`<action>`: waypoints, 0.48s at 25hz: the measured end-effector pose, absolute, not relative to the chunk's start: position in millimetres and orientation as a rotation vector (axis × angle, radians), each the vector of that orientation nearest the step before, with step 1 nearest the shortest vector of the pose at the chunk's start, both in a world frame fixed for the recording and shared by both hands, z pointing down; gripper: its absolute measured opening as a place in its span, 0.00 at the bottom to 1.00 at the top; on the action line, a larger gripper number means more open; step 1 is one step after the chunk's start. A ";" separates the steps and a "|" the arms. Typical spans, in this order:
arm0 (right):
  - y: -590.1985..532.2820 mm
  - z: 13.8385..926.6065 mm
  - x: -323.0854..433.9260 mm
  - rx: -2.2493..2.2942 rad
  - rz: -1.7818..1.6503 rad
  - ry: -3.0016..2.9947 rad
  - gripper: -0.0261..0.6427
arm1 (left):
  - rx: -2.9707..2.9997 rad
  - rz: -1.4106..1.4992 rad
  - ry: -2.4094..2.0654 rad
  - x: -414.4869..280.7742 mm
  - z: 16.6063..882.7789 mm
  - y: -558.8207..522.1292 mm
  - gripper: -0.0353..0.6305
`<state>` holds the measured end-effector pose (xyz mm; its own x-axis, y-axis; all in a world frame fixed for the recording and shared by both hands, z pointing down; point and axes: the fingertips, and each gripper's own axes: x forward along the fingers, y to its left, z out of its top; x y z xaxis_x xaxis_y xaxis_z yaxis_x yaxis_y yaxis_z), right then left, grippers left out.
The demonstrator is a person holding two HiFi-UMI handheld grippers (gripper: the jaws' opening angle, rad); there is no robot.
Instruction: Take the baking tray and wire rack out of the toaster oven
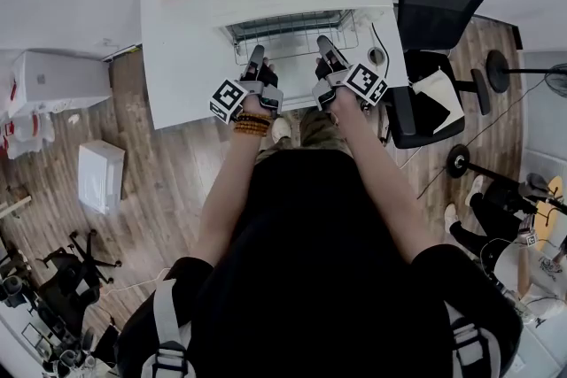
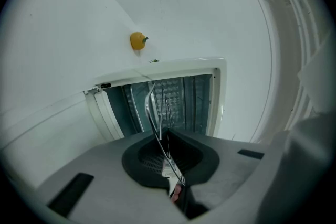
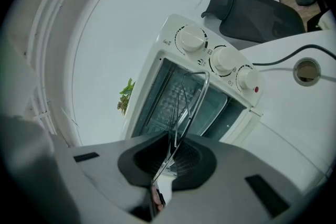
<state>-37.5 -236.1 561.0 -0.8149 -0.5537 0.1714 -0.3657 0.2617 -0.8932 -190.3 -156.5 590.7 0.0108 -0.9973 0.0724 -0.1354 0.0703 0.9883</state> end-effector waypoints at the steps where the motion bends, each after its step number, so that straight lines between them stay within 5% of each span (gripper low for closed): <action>1: -234.1 560.8 -36.7 -0.864 -1.586 2.348 0.10 | 1.260 -1.073 -1.330 -190.1 590.9 -154.5 0.09; 12: -212.1 557.8 -26.2 -0.847 -1.592 2.349 0.10 | 1.257 -1.057 -1.292 -179.2 589.8 -132.8 0.09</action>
<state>-26.2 -212.1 557.8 -0.8214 -0.5466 0.1627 -0.3537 0.2644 -0.8972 -179.2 -132.8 589.8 0.0453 -0.9956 0.0815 -0.1175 0.0758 0.9902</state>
